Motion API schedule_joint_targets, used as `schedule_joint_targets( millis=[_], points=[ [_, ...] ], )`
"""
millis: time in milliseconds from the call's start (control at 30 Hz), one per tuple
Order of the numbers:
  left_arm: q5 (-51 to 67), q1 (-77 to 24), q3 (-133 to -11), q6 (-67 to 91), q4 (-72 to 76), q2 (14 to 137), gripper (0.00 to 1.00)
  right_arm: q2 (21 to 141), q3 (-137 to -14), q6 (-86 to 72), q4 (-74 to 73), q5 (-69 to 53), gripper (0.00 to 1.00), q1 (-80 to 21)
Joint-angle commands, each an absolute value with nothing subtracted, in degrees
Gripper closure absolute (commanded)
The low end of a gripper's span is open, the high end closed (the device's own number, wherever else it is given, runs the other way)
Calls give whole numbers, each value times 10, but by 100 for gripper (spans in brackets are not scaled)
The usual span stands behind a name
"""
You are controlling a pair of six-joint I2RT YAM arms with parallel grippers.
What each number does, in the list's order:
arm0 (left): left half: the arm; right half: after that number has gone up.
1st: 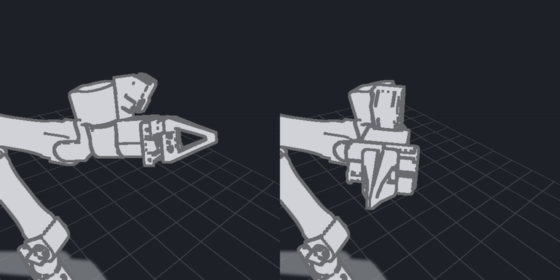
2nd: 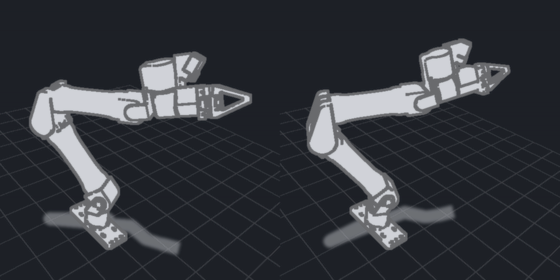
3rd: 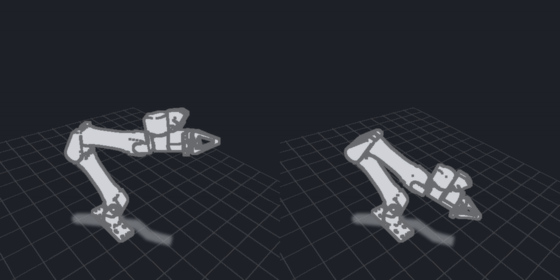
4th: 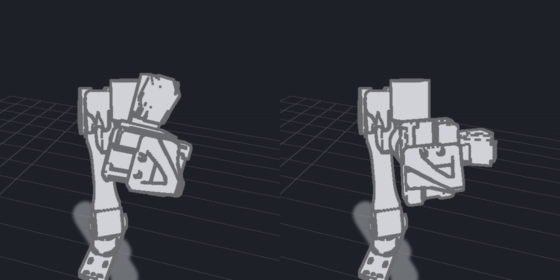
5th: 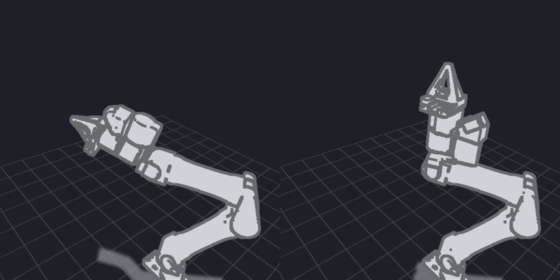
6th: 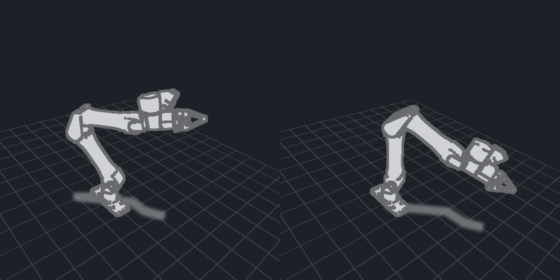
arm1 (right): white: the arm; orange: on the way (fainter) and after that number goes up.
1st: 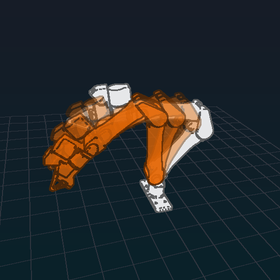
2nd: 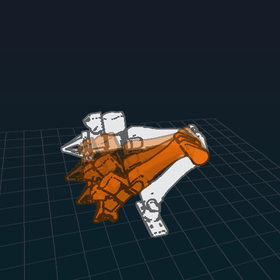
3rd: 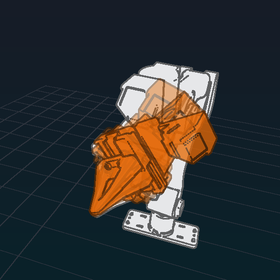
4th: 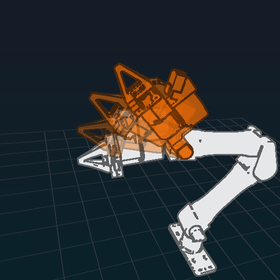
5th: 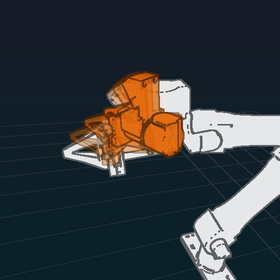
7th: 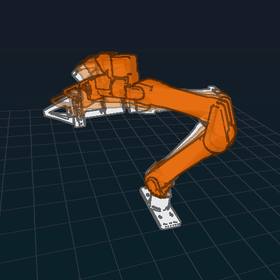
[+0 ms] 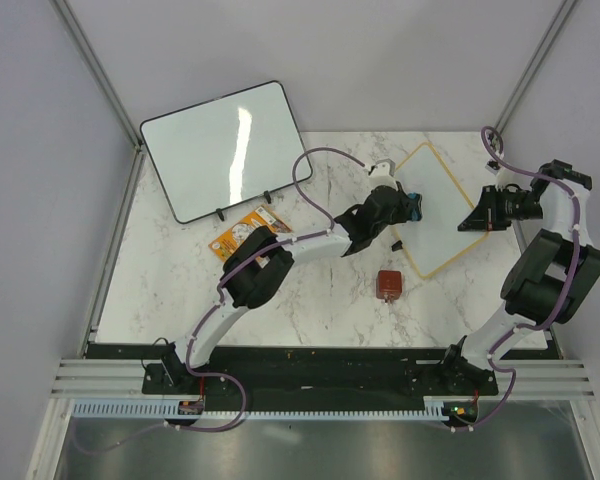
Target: Erase the whiteboard
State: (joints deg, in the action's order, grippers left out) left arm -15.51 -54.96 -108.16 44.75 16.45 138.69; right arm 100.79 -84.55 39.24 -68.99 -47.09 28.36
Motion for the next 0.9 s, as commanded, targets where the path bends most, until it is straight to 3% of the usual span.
schedule_joint_targets(
  millis=[0,500,867],
  points=[
    [-5,-622,-1067,447,215,1384,98,1034,-833,497,-729,-416,100,245],
    [-129,-556,-902,587,161,1335,98,1030,-834,496,-729,-417,100,244],
    [-212,-526,-925,632,126,1348,98,1021,-831,501,-730,-405,100,245]
  ],
)
